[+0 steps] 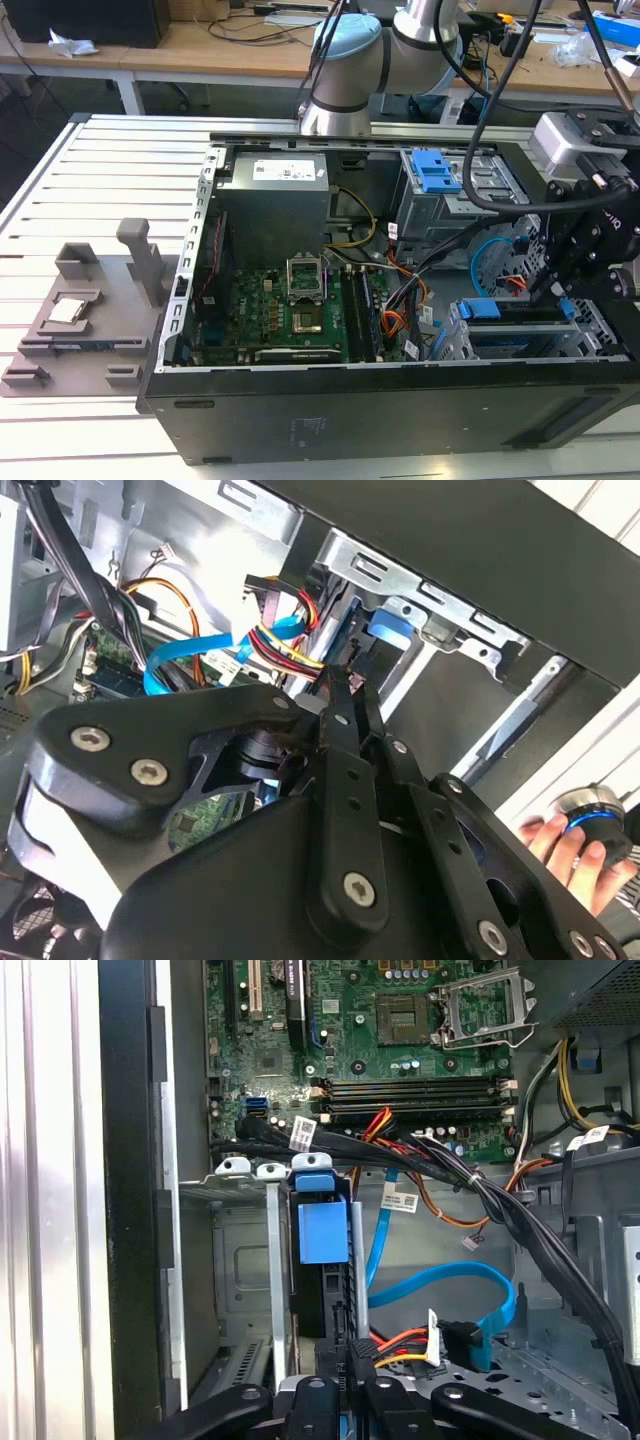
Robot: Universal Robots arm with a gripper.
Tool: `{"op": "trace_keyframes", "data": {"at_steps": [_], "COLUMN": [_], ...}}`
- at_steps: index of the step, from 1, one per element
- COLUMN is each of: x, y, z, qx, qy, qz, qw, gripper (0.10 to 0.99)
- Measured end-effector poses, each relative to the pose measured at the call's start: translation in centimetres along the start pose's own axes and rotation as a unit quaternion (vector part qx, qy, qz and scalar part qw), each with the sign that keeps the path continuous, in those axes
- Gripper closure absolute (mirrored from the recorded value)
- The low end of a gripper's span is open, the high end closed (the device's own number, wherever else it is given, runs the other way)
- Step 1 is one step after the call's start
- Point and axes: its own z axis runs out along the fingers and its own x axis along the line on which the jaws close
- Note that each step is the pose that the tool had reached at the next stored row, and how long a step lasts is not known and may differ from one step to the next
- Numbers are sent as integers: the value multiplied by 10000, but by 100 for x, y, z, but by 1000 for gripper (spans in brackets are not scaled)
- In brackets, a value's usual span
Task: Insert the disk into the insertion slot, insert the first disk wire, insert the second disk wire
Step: 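Insert the first disk wire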
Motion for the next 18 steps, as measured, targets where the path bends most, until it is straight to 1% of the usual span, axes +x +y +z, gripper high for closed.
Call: {"op": "trace_keyframes", "data": {"at_steps": [2,4,7,10,13,18], "x": [-7,-13,-12,-13,-12,-13], "y": [0,9,29,29,24,-7], "z": [4,6,7,21,50,88], "qx": [-1,-1,-1,-2,-2,-3], "qy": [-17,-25,-25,-27,-29,-27], "qz": [-2,-1,-2,-2,-1,-2], "qw": [10000,10000,10000,10000,10000,10000], "gripper": [922,922,922,922,922,922]}}
